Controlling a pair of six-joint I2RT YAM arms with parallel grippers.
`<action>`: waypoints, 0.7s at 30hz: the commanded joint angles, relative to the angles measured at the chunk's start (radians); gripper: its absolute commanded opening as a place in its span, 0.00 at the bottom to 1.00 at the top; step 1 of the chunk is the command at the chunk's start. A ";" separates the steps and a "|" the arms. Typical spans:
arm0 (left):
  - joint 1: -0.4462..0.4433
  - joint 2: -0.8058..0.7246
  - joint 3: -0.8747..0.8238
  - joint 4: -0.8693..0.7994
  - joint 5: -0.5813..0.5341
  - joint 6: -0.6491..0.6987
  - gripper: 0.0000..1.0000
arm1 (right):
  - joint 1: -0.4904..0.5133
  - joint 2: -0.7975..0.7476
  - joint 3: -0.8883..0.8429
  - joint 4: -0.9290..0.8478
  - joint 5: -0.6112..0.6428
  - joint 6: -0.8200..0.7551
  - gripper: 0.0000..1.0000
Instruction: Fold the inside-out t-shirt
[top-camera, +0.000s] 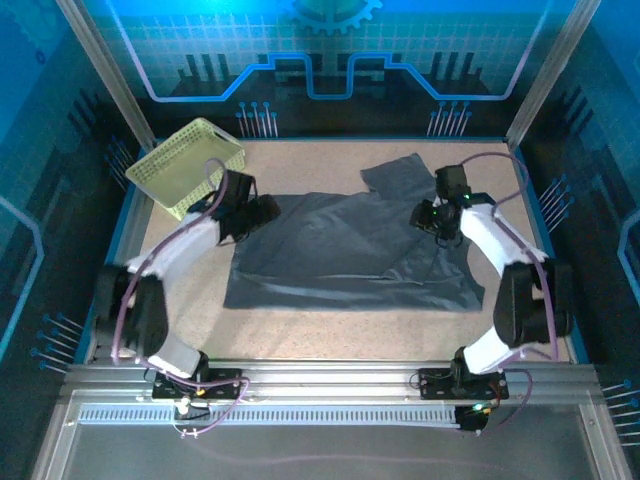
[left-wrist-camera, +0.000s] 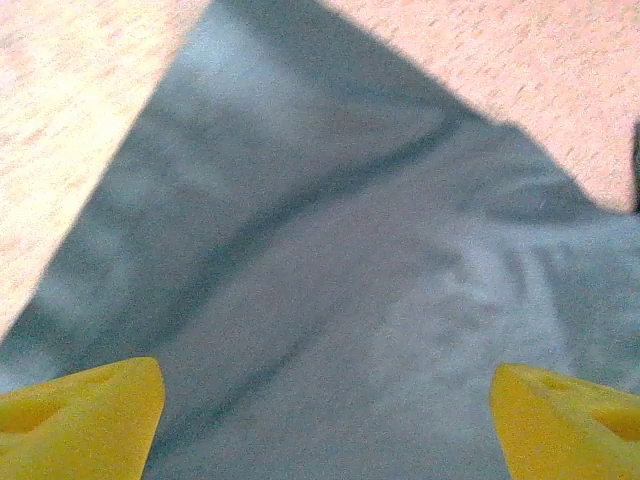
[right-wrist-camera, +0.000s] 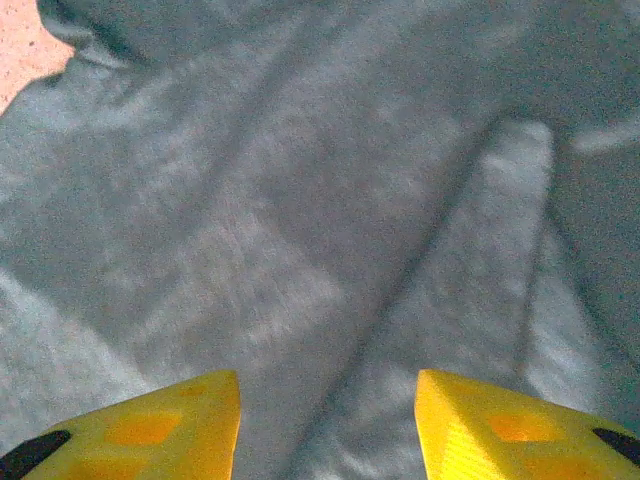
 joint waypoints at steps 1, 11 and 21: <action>0.015 0.164 0.086 0.019 0.066 0.048 0.84 | 0.002 0.128 0.062 0.002 -0.046 -0.021 0.51; 0.111 0.315 0.016 0.072 0.092 -0.023 0.84 | -0.089 0.260 0.053 -0.006 0.003 0.080 0.51; 0.118 0.138 -0.154 0.075 0.062 -0.037 0.86 | -0.085 0.100 -0.067 0.029 0.005 0.077 0.51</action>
